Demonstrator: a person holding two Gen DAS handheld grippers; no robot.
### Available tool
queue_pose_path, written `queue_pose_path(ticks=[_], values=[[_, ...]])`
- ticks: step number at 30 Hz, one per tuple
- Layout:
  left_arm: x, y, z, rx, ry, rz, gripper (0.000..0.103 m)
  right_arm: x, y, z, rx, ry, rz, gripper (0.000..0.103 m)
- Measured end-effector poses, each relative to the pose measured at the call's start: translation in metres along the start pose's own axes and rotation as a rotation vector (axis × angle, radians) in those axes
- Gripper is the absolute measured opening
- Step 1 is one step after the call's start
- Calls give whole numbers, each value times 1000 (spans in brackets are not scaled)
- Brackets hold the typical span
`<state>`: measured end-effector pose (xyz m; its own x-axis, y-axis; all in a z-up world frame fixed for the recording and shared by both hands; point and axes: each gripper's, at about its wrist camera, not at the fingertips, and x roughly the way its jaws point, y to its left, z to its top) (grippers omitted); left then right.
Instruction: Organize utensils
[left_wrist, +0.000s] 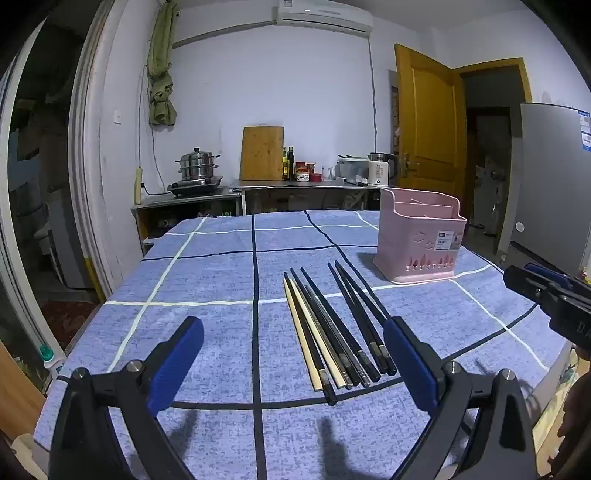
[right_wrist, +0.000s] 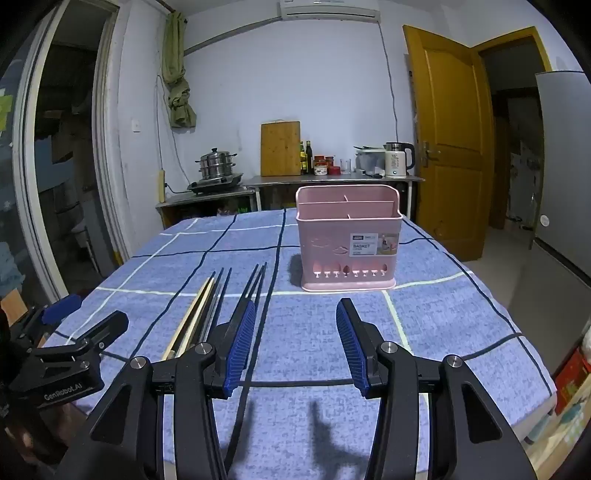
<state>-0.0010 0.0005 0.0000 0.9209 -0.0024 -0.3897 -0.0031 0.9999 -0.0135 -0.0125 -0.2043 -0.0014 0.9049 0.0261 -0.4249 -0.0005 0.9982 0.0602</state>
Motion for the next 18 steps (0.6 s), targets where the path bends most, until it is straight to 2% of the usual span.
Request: queue_pose_path(ticks=[18], values=[[-1, 2, 2, -7, 13, -2, 100, -1, 0, 0, -5, 1, 1, 47]])
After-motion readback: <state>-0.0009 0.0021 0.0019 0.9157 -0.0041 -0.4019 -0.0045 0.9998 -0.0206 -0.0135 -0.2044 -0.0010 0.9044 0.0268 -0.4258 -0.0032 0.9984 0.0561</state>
